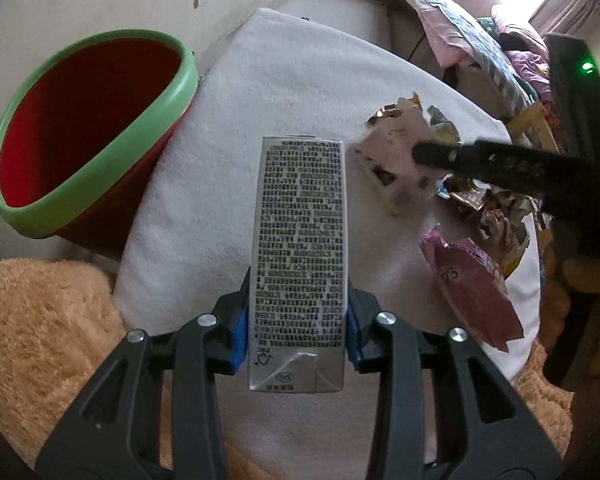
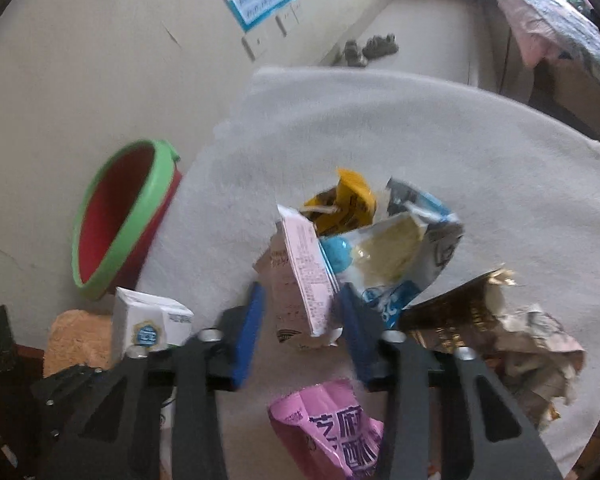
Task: Collect trash
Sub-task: 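Grasp the white milk carton with the left tool while the right tool reaches the pile, then lift the carton with the left tool while the right tool grasps the pink-white paper box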
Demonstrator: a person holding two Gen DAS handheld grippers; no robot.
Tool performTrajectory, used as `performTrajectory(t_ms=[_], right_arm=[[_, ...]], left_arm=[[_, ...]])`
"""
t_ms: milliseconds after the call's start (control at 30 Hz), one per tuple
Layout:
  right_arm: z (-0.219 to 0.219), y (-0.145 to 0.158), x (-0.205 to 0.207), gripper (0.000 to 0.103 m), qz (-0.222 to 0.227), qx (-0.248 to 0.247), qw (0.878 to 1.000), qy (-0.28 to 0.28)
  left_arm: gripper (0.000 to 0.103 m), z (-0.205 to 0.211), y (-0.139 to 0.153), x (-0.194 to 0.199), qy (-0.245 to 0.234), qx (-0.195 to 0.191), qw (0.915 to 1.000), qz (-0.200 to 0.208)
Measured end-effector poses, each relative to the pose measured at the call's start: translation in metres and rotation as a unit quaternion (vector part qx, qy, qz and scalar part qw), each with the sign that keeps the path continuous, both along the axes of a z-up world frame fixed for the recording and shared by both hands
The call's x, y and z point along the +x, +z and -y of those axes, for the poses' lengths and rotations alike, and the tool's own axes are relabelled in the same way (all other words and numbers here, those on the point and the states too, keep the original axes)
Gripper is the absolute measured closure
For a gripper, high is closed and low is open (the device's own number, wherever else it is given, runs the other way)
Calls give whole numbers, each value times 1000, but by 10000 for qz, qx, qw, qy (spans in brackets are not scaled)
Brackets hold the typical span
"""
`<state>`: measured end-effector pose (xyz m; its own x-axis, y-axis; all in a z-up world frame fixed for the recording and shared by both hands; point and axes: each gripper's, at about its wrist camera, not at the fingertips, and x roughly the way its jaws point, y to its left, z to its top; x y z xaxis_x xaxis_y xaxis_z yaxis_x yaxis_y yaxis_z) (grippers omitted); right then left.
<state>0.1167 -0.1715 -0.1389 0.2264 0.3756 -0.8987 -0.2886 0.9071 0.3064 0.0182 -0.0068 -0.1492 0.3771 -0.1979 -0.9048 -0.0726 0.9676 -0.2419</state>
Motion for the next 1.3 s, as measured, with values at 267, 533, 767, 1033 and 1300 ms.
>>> performTrajectory(t_ms=[267, 533, 767, 1033, 1300], right_arm=[[13, 14, -27, 87, -14, 370, 9993, -76], [10, 3, -39, 62, -257, 203, 9995, -43], [2, -7, -35, 55, -342, 93, 9994, -56], [-4, 14, -46, 80, 19, 356, 9994, -15], [-9, 72, -62, 80, 872, 597, 9944, 16]], left_arm=[[60, -11, -1, -3, 244, -163, 9996, 34], [59, -13, -1, -6, 223, -127, 9996, 84], [58, -17, -1, -7, 279, -175, 9994, 92], [66, -20, 4, -10, 326, -113, 9992, 180], [66, -39, 35, -11, 631, -13, 9961, 611]])
